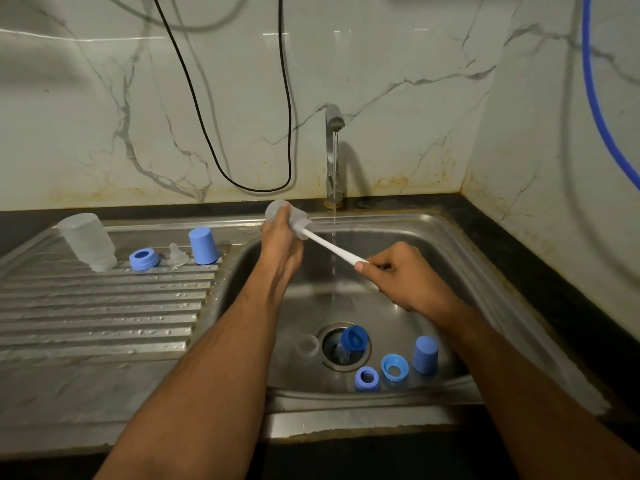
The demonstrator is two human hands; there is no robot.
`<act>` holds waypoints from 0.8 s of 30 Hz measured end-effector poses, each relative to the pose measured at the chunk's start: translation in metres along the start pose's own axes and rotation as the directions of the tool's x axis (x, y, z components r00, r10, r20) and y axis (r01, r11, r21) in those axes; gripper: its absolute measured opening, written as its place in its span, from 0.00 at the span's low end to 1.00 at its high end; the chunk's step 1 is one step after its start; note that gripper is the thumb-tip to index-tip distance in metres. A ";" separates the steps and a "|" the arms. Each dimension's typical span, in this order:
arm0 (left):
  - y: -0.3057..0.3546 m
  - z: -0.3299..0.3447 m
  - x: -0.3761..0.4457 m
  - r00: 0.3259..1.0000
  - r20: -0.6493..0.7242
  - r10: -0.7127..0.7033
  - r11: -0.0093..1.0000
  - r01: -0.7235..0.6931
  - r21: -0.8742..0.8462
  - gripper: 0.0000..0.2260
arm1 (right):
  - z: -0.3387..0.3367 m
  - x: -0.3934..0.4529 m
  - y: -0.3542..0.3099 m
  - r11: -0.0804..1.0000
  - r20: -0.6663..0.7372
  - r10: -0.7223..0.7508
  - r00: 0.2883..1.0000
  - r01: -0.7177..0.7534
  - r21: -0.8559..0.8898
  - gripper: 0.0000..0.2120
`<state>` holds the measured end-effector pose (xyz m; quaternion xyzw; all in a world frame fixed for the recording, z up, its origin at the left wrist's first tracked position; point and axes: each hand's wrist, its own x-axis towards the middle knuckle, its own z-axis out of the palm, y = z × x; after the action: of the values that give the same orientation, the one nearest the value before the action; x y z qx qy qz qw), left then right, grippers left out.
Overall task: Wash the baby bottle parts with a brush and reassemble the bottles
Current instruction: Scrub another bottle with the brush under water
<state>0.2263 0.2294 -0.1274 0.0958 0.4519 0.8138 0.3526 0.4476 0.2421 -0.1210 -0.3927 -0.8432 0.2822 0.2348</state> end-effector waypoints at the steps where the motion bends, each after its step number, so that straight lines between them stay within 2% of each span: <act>1: 0.000 0.001 -0.001 1.000 -0.002 0.015 1.000 -0.015 0.025 0.15 | -0.002 0.001 0.001 1.000 -0.037 -0.023 0.999 0.022 -0.018 0.12; 3: 0.001 0.005 -0.006 0.999 0.011 0.051 0.997 -0.051 0.065 0.23 | -0.002 0.002 0.006 0.999 -0.123 -0.028 0.992 0.022 -0.048 0.12; 5: -0.001 0.008 -0.007 1.000 0.013 0.026 0.999 -0.027 0.044 0.23 | 0.000 0.001 0.010 0.995 -0.164 -0.024 0.986 0.007 -0.099 0.12; 9: -0.006 0.005 0.001 1.000 -0.006 0.030 0.993 -0.029 0.118 0.21 | 0.005 0.000 0.007 0.995 -0.047 0.085 0.995 -0.087 -0.049 0.13; 12: -0.003 0.003 0.001 1.000 0.007 0.014 1.000 -0.014 0.025 0.19 | -0.001 0.000 0.003 0.998 0.049 0.057 0.997 -0.058 0.023 0.14; 15: 0.000 0.006 0.001 0.999 0.032 0.027 1.000 -0.027 0.001 0.19 | -0.007 0.003 0.005 1.000 -0.048 0.001 0.999 0.000 0.023 0.10; 18: -0.004 0.009 0.000 1.000 0.012 -0.003 1.000 0.003 0.022 0.22 | -0.001 0.004 0.011 0.999 -0.133 -0.001 0.991 -0.006 -0.052 0.12; 21: -0.004 0.005 0.006 1.000 0.000 0.022 0.999 -0.022 0.025 0.21 | -0.001 0.003 0.011 0.999 -0.099 0.033 0.995 -0.034 -0.014 0.13; 24: 0.002 -0.001 0.010 0.999 0.022 0.046 0.999 -0.046 0.012 0.13 | -0.014 -0.002 0.010 0.996 0.003 0.028 1.000 -0.029 0.085 0.10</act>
<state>0.2177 0.2354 -0.1282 0.1173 0.4508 0.8177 0.3383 0.4628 0.2501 -0.1173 -0.3942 -0.8251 0.3213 0.2464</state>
